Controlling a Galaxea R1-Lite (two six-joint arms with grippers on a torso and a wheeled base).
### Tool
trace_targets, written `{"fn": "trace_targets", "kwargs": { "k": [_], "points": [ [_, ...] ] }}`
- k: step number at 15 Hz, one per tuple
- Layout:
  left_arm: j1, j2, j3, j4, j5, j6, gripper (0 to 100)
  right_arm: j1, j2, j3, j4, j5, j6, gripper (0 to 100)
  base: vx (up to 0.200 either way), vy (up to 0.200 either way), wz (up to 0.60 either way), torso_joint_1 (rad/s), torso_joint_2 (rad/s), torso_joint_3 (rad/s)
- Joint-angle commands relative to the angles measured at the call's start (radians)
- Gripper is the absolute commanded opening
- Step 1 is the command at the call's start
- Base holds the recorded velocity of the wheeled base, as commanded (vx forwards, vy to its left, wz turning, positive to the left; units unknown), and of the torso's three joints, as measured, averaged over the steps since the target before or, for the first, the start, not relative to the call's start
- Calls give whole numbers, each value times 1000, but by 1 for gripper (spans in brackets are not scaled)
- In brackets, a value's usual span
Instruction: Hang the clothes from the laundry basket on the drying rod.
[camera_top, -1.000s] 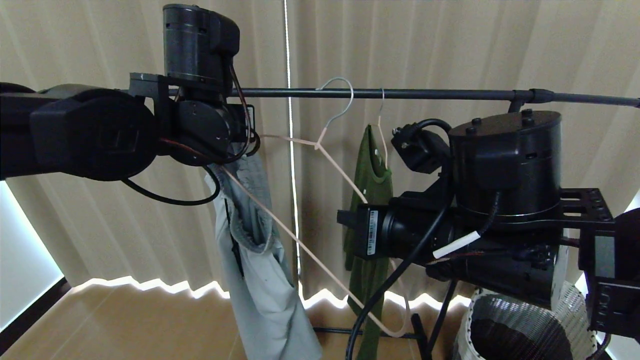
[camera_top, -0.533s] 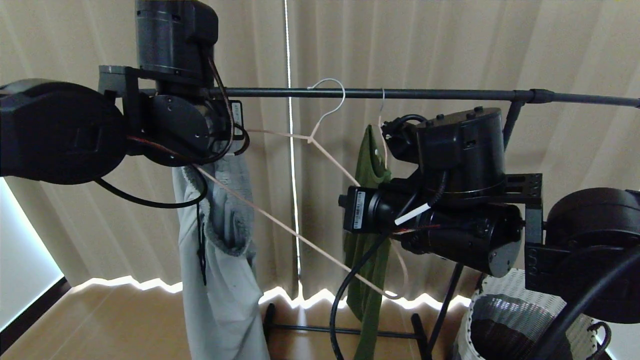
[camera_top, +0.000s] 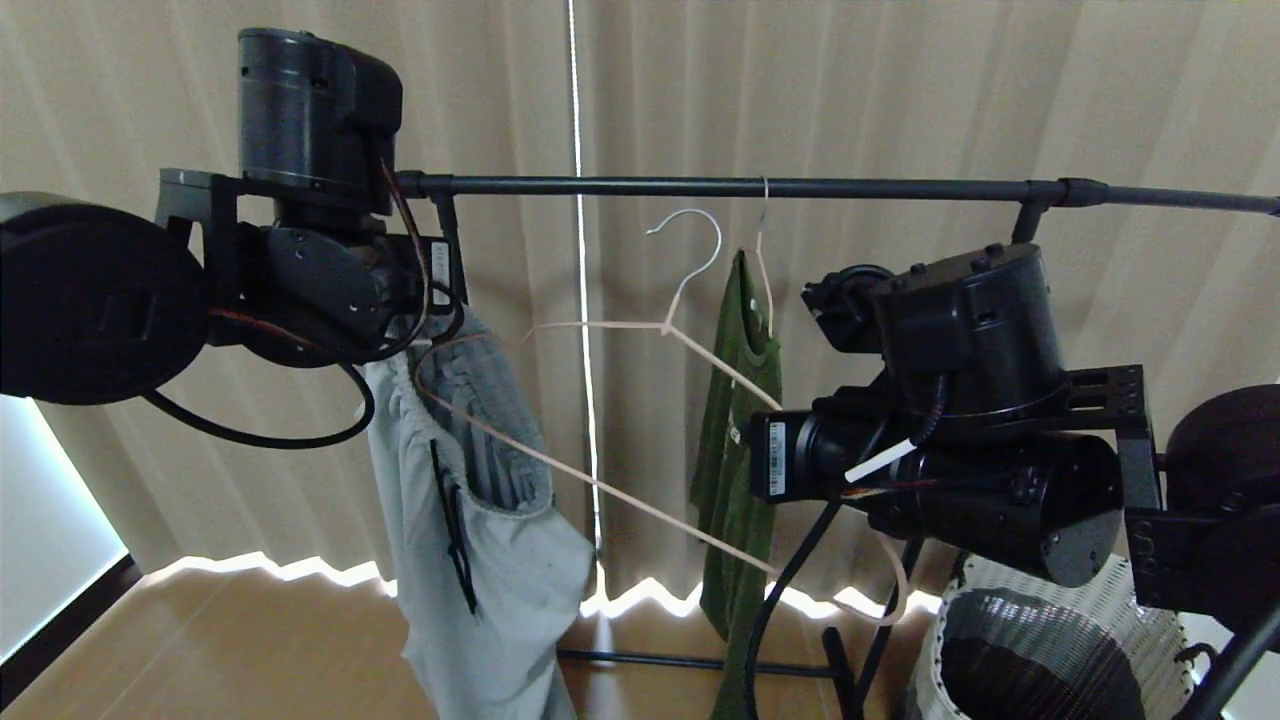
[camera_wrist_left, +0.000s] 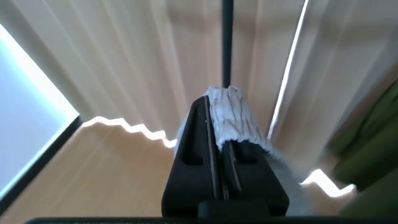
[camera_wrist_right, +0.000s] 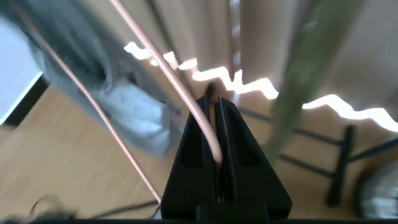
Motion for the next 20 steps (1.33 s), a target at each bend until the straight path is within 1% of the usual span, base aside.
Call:
{"fn": "trace_targets", "kwargs": {
  "k": [1,3,5,6,7,10,11,12,17,18,20],
  "points": [
    [-11,-26,48,-2,1,4,0,-10,15,-26,-9,-10,-3,0,0,0,0,0,0,0],
    [-22,-20,53,-5,1,2,0,-11,42,-69,-10,-10,-1,0,0,0,0,0,0,0],
    [-56,-11,40,-11,1,-8,0,-11,65,-102,-10,-10,-1,0,0,0,0,0,0,0],
    [-57,-11,40,-11,1,-8,0,-11,65,-102,-10,-10,-1,0,0,0,0,0,0,0],
    [-80,2,13,-11,1,-31,0,-8,67,-103,-10,-8,0,0,0,0,0,0,0,0],
    [-92,17,-23,-12,1,-41,0,-5,74,-103,-12,-8,2,0,0,0,0,0,0,0],
    [-103,22,-50,-8,1,-62,0,-5,79,-103,-27,-8,2,0,0,0,0,0,0,0],
    [-111,22,-67,-3,1,-68,0,-2,81,-98,-52,-8,-1,0,0,0,0,0,0,0],
    [-163,15,-72,-3,1,-68,0,19,105,-106,-79,-8,-1,0,0,0,0,0,0,0],
    [-180,15,-75,-5,2,-71,0,33,108,-103,-116,-4,-4,0,0,0,0,0,0,0],
    [-206,18,-90,-5,2,-90,0,49,108,-103,-148,2,-4,0,0,0,0,0,0,0]
  ]
}}
